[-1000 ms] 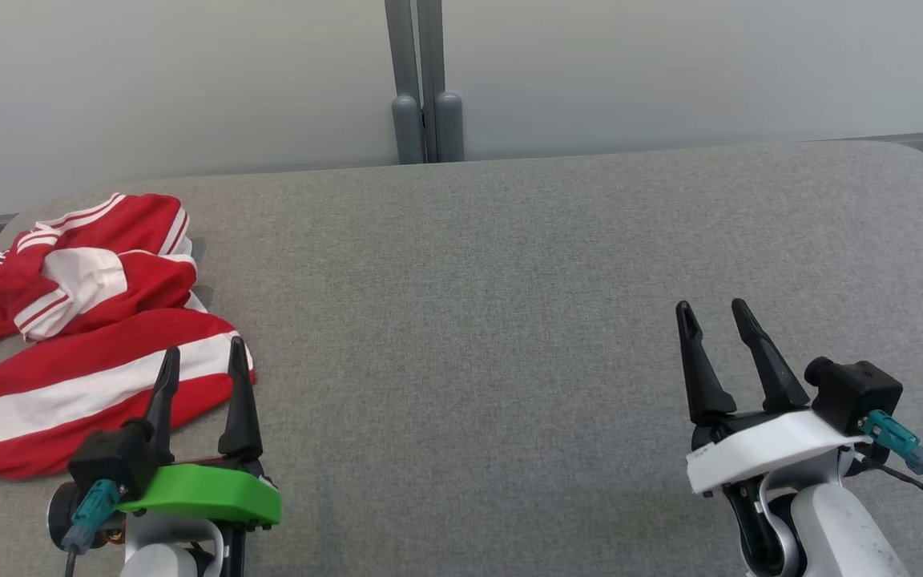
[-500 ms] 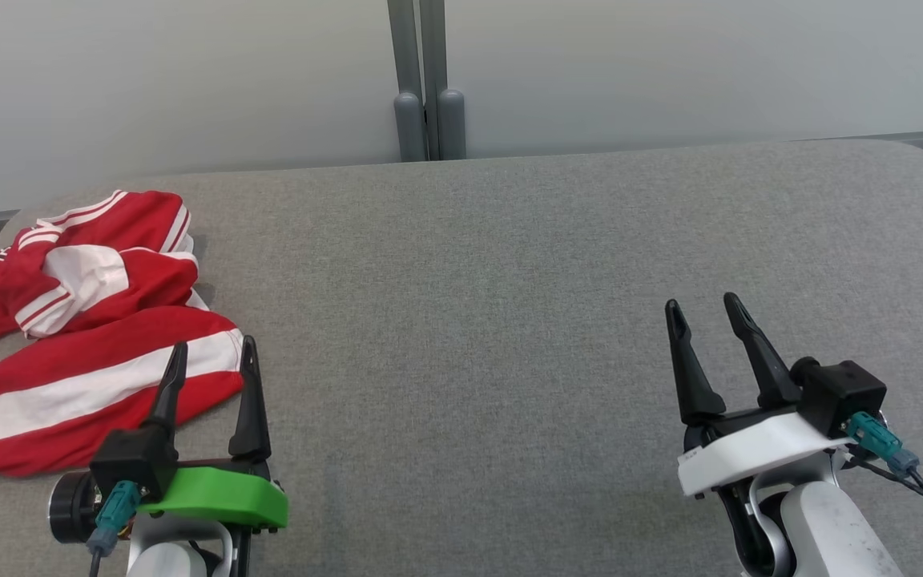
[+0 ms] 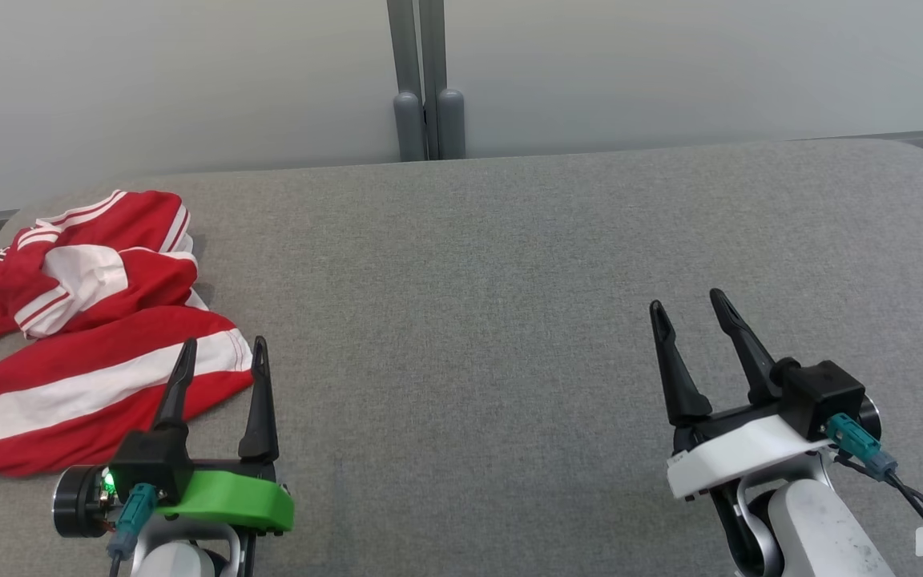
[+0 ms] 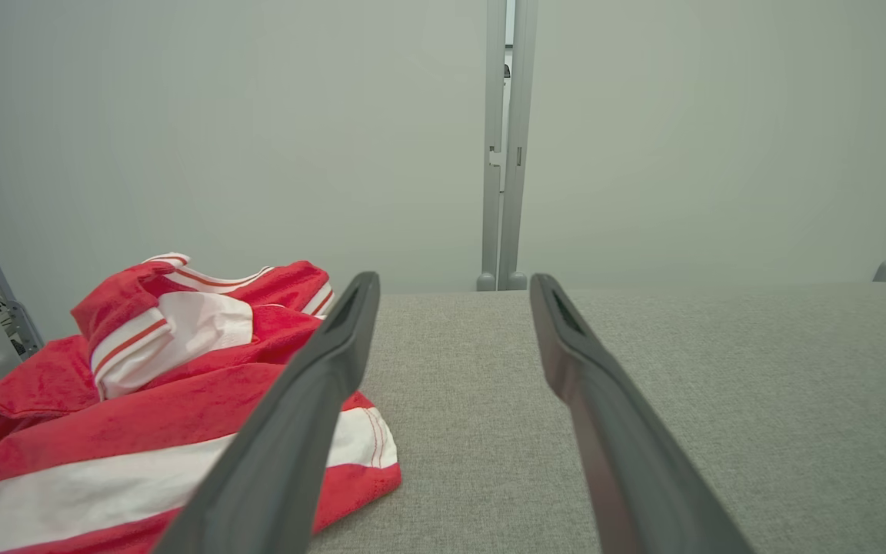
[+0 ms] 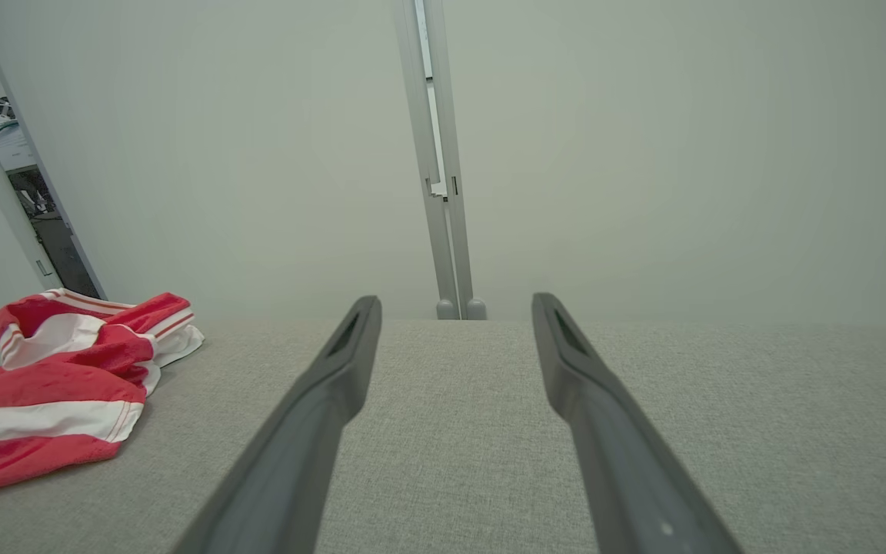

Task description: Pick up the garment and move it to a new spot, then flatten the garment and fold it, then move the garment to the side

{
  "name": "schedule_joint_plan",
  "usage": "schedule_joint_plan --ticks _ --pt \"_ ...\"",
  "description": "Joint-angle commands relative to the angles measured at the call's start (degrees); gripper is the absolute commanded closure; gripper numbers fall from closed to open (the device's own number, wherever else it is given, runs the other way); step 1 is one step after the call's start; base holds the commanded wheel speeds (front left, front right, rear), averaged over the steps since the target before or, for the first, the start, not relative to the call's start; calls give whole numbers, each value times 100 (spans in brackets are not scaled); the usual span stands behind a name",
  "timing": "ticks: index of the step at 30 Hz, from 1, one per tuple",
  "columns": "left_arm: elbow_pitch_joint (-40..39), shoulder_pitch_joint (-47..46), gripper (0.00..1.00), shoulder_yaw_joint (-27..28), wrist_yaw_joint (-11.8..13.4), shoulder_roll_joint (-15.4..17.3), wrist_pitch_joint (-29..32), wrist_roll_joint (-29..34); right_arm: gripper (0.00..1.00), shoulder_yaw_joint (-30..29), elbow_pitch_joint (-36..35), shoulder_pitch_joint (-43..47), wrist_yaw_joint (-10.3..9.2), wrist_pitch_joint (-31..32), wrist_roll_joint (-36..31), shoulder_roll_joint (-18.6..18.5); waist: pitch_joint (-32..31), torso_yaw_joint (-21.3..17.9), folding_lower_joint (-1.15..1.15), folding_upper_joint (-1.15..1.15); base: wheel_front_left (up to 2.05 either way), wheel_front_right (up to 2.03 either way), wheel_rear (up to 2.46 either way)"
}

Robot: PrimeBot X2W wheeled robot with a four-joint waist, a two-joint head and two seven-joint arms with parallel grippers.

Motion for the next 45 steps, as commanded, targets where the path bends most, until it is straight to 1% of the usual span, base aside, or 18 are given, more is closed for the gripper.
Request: schedule_joint_plan --ticks 1,15,21,27,39,45 --pt "-3 -40 0 10 24 39 -5 20 0 0 16 -12 0 -19 11 -8 -1 1 0 0 0 0 0" --pt "26 -30 0 -6 25 39 -4 -27 0 -1 61 12 0 -19 95 -2 -16 32 0 0 0 0 0" --pt "101 -79 0 6 55 39 -4 -102 0 24 48 62 0 -18 171 1 -1 218 0 0 0 0 0" --pt "157 -101 0 85 90 39 -4 -152 0 218 43 75 0 -18 275 -14 39 634 0 0 0 0 0" --pt "256 -20 0 238 127 36 -3 -281 0 704 94 8 0 -18 589 -116 64 1835 0 0 0 0 0" --pt "310 100 0 344 161 35 -4 -341 0 877 120 8 0 -18 743 -157 47 2251 0 0 0 0 0"
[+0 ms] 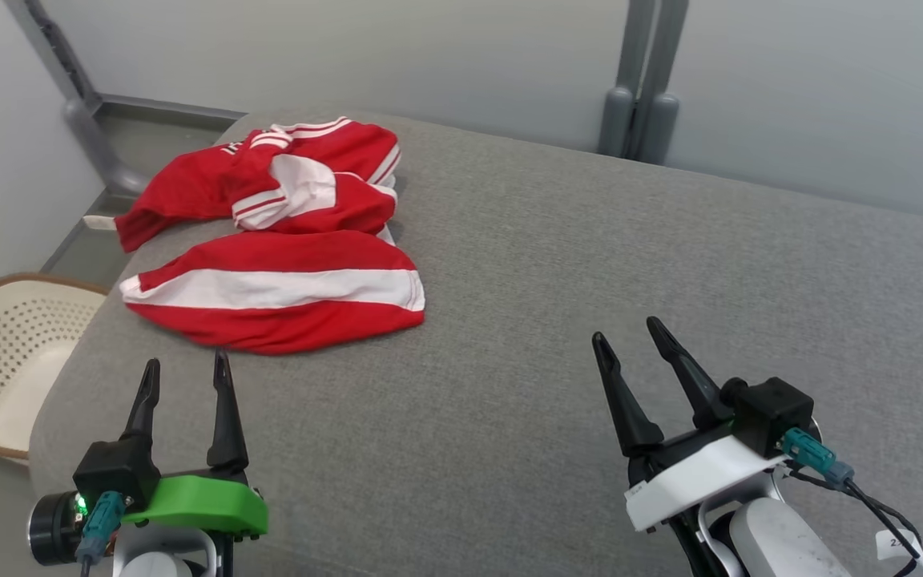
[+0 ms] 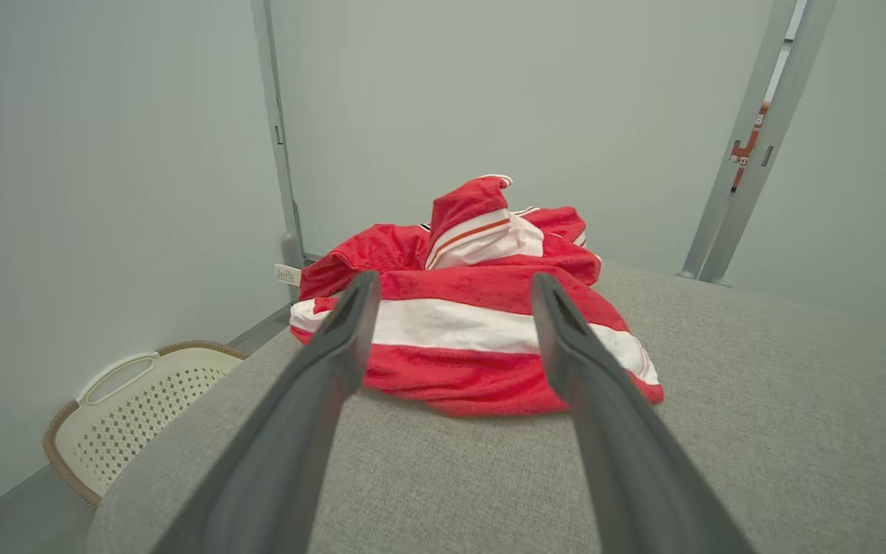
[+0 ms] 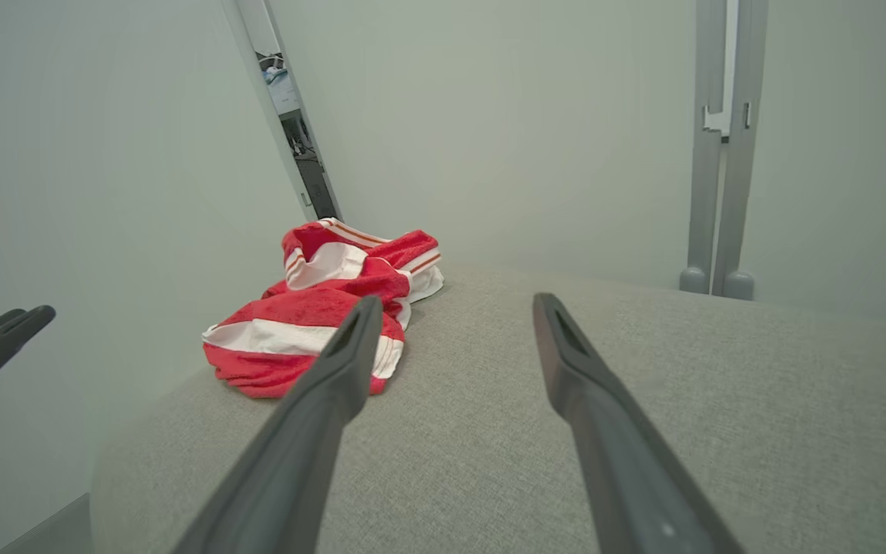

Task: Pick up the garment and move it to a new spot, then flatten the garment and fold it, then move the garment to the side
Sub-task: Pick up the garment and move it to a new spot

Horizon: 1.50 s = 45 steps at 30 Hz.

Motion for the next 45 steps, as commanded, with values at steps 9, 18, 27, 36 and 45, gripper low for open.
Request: schedule_joint_plan --ticks 9,18,27,36,45 --pt "257 55 0 94 25 28 -3 -52 0 143 -6 -48 0 -17 123 -77 35 476 0 0 0 0 0" --pt "747 -538 0 223 -250 185 445 -529 0 321 -106 -163 0 -17 230 -169 219 153 0 0 0 0 0" --pt "1001 -1672 0 315 -487 947 2130 -1053 0 512 -180 -518 0 -17 339 -287 690 -670 0 0 0 0 0" --pt "2063 -2558 0 277 -614 1644 3518 -1841 0 629 -254 -883 0 -17 518 -425 1199 -1514 0 0 0 0 0" --pt "3298 -2981 0 72 -626 2079 4264 -2615 0 875 -234 -1106 0 -17 631 -522 1395 -2093 0 0 0 0 0"
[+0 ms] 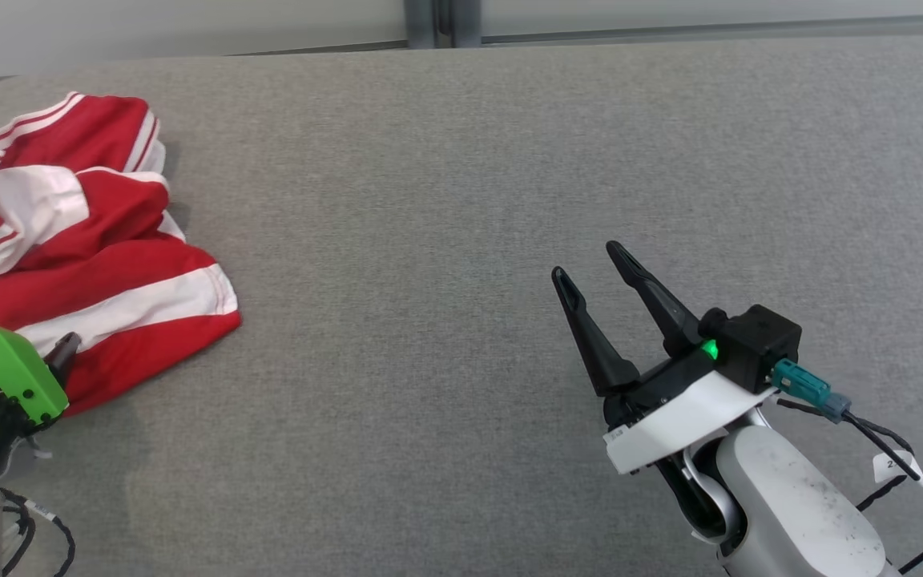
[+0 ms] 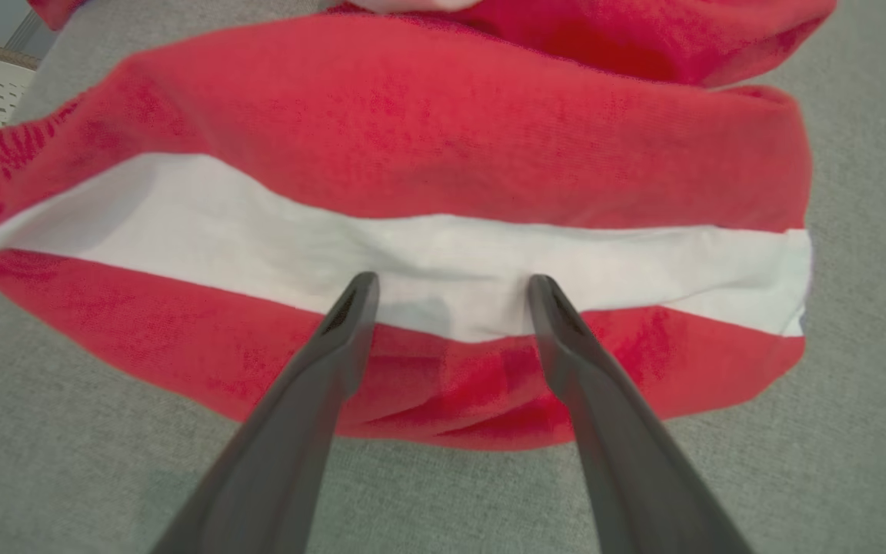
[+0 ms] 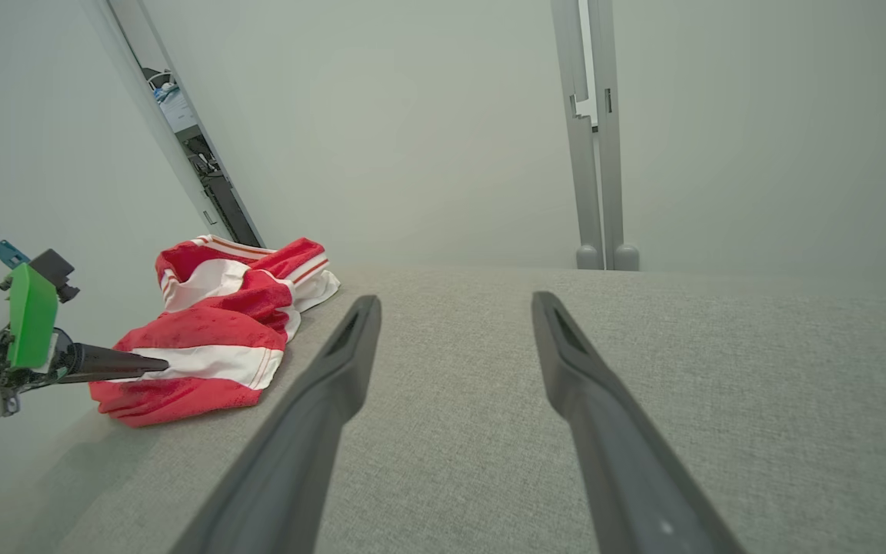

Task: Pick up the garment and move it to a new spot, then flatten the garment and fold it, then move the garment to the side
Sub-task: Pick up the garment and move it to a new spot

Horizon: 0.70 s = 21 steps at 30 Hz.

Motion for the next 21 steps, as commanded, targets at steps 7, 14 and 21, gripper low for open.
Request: schedule_joint_plan --ticks 7,14,21 --pt "686 -61 0 -258 -13 208 119 -237 0 46 45 -98 0 -17 54 -54 241 -562 -1 0 0 0 0" --pt "837 -65 100 -624 -15 288 153 -456 0 93 134 -40 0 -17 61 -55 135 -499 -1 0 0 0 0" --pt "442 -171 100 -1120 -14 631 -32 -533 0 88 204 80 0 -17 105 52 -181 -371 -1 0 0 0 0"
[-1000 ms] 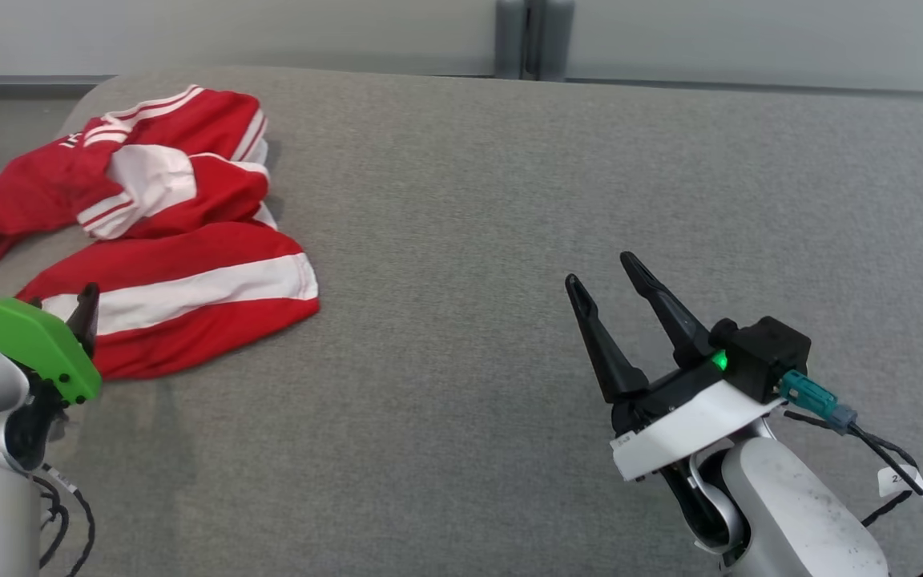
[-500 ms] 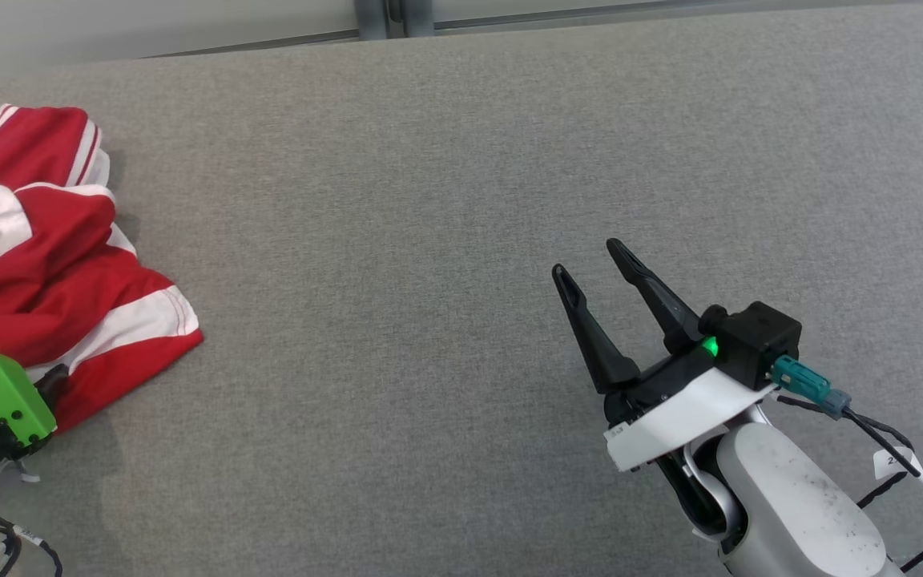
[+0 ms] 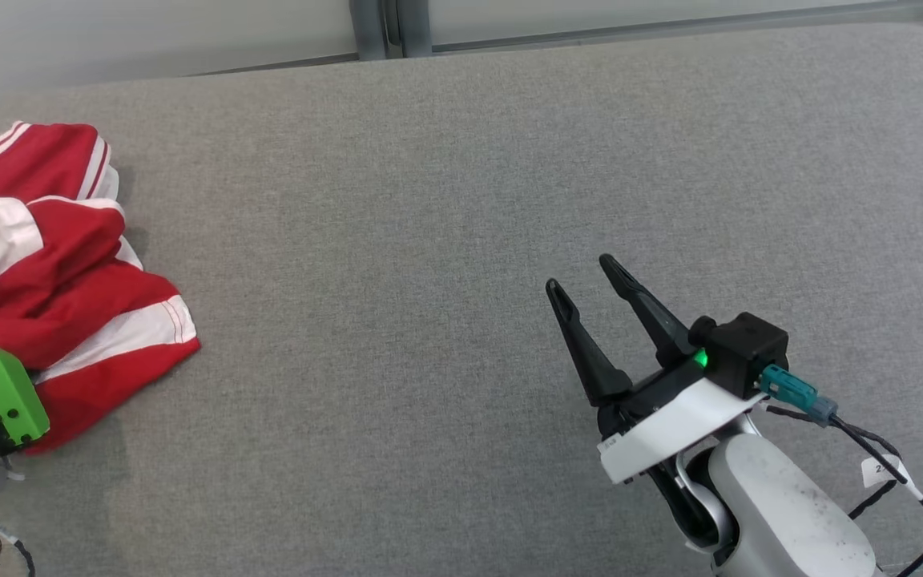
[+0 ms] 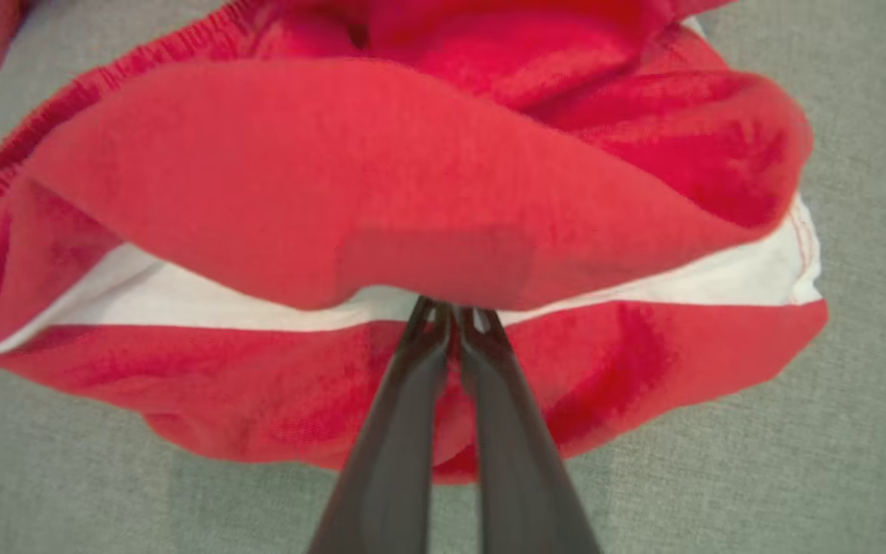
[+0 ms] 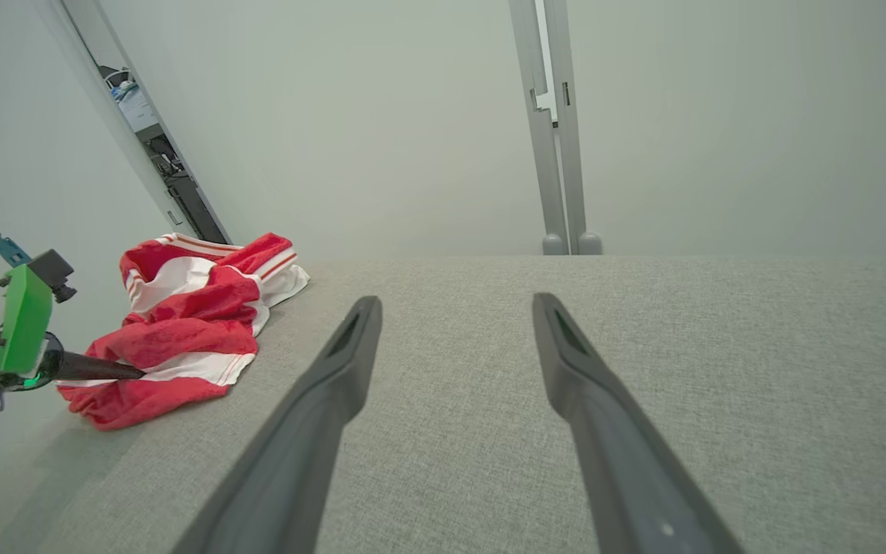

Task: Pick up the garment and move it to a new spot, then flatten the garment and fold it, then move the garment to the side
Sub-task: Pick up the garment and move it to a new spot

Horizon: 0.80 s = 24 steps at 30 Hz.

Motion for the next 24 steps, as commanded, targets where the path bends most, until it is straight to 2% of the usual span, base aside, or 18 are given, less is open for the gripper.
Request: schedule_joint_plan --ticks 1,8,14,19,24 --pt "-122 -84 100 -110 -14 106 -13 -58 0 -18 32 106 0 -17 35 32 -187 80 0 0 0 0 0" --pt "-1353 -49 100 -969 -14 583 90 -158 0 -229 64 348 0 -17 75 104 -647 108 0 0 0 0 0" --pt "-2681 -187 100 -1439 -14 831 126 -260 0 -505 54 565 0 -17 31 51 -959 -17 0 0 0 0 0" --pt "-3653 -273 100 -1638 7 693 205 -244 0 -651 10 650 0 -17 -22 44 -1080 -319 0 0 0 0 0" --pt "-4393 -356 100 -1788 197 304 175 -205 0 -763 -53 646 0 -17 -55 56 -1006 -714 0 0 0 0 0"
